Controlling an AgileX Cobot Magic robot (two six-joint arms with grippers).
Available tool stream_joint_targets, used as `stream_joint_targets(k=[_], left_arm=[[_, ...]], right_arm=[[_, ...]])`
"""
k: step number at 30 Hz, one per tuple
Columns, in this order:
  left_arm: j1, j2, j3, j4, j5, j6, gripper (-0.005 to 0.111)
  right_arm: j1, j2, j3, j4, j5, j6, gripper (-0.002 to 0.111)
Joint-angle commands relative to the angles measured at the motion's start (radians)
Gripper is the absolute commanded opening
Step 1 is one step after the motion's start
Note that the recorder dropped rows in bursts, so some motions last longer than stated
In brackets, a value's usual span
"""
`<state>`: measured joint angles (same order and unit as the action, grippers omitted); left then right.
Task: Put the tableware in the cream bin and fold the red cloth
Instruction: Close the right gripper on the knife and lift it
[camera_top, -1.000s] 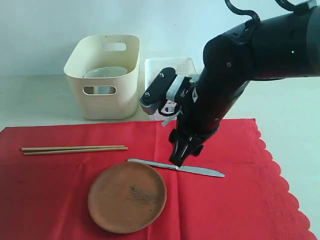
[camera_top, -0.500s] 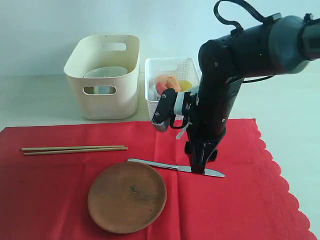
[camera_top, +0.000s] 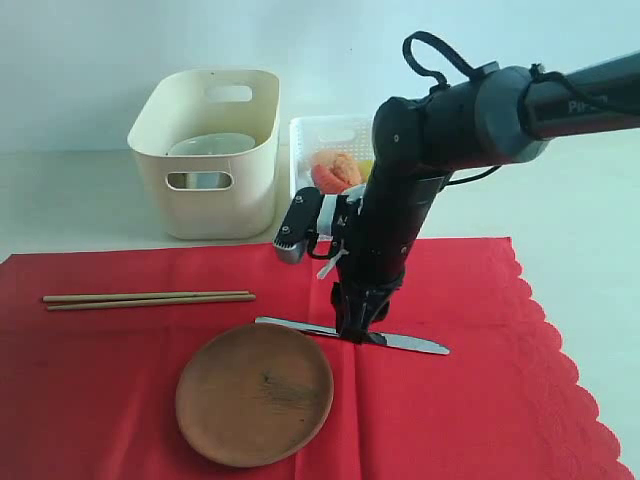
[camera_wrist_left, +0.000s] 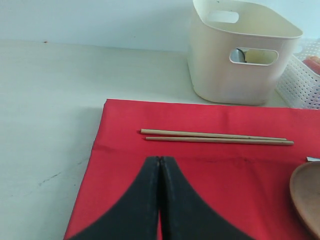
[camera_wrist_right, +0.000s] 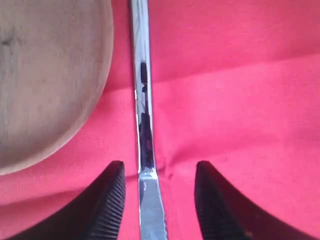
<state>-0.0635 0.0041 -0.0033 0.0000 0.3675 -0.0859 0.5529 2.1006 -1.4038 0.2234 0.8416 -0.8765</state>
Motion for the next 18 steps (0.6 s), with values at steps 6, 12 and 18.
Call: stream_joint_targets(k=[6, 12, 18], left_arm=[[-0.006, -0.004, 0.003, -0.012, -0.01, 0.002, 0.0], [-0.006, -0.004, 0.003, -0.012, -0.01, 0.002, 0.0], [-0.006, -0.004, 0.003, -0.012, -0.01, 0.002, 0.0]], right_arm=[[-0.006, 0.033, -0.011, 0.05, 0.009, -0.02, 0.043], [-0.006, 0.043, -0.011, 0.056, 0.025, -0.036, 0.043], [-0.006, 0.091, -0.011, 0.036, -0.013, -0.017, 0.043]])
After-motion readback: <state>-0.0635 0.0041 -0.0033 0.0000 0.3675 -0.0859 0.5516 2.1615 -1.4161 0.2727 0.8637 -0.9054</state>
